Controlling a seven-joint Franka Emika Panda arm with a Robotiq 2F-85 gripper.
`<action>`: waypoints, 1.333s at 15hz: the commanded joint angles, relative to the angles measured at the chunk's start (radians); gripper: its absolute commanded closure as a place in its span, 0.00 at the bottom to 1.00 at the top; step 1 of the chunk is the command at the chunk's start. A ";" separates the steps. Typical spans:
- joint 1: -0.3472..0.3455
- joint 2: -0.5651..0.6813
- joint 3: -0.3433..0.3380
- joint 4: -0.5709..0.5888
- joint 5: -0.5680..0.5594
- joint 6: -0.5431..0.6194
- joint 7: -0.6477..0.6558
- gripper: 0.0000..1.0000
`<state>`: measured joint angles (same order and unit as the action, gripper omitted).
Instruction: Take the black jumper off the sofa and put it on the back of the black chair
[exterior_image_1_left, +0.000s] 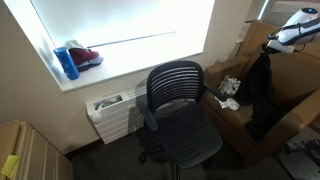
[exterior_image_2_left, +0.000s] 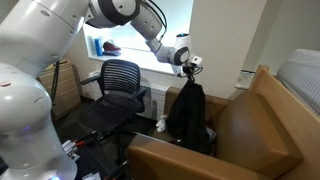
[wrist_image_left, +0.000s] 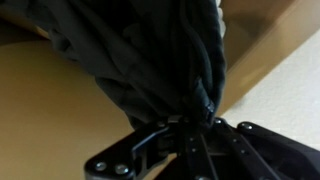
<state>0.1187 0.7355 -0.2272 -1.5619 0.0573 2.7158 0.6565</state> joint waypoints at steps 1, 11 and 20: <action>0.064 -0.210 -0.025 -0.221 0.013 0.171 0.084 0.98; 0.217 -0.667 -0.109 -0.614 -0.048 0.577 0.241 0.98; 0.127 -0.950 -0.243 -0.772 -0.787 0.035 0.489 0.98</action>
<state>0.3129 -0.1042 -0.5477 -2.3032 -0.5359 2.9121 1.0201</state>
